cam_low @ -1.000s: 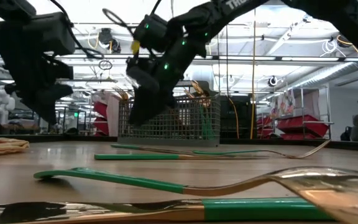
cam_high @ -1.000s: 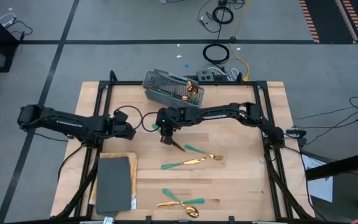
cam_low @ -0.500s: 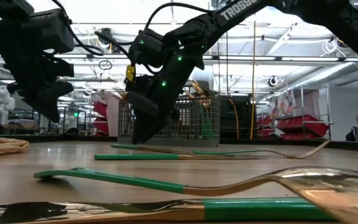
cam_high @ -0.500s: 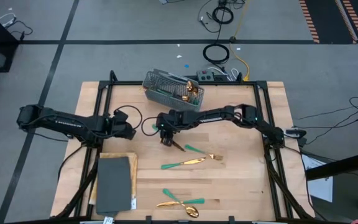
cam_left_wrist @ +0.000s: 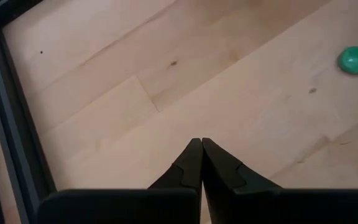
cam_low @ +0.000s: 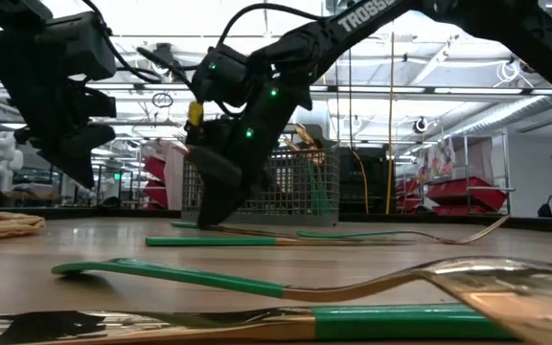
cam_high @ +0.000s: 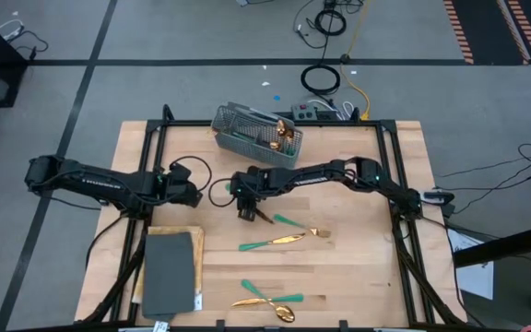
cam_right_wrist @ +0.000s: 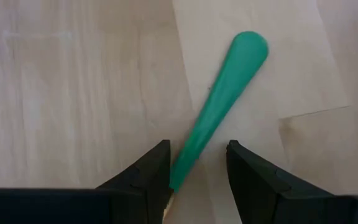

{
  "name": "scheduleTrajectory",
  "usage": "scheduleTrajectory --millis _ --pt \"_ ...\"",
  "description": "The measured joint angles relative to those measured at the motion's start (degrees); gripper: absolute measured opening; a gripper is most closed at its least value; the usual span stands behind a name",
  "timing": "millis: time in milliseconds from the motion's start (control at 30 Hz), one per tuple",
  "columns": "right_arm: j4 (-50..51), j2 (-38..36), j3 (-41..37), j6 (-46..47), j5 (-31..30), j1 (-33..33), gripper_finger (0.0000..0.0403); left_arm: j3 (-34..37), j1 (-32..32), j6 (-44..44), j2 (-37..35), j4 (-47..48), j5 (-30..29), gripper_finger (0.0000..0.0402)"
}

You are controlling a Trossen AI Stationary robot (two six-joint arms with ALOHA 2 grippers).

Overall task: Sort silverware
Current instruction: Put the green table knife into the gray silverware basket

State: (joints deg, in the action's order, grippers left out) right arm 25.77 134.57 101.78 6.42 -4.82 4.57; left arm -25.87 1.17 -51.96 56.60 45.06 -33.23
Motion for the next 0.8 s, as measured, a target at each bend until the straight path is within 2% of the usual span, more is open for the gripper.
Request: scheduleTrajectory --millis 167,267,367,500,533,800 --pt "3.1 1.4 0.4 1.7 2.3 0.6 0.0145 0.0 0.0 0.2 0.0 -0.1 0.1 0.0011" --pt "6.6 1.6 0.5 3.0 3.0 0.7 0.0132 0.0 0.0 0.4 0.0 -0.1 0.1 0.0011" --pt "10.6 1.6 0.5 2.9 2.2 0.6 0.0097 0.0 0.0 0.4 0.0 -0.1 0.1 0.0011" --pt "13.7 1.4 0.5 1.9 2.4 0.5 0.0020 0.0 0.0 0.4 0.0 -0.1 0.1 0.0011" --pt "14.4 1.4 0.5 1.8 2.4 0.5 0.0012 0.0 0.0 0.4 0.0 -0.1 0.1 0.0011" --pt "22.1 0.9 0.6 1.3 1.4 -1.9 0.0003 0.0 0.0 1.5 0.0 -0.3 0.1 0.0011"
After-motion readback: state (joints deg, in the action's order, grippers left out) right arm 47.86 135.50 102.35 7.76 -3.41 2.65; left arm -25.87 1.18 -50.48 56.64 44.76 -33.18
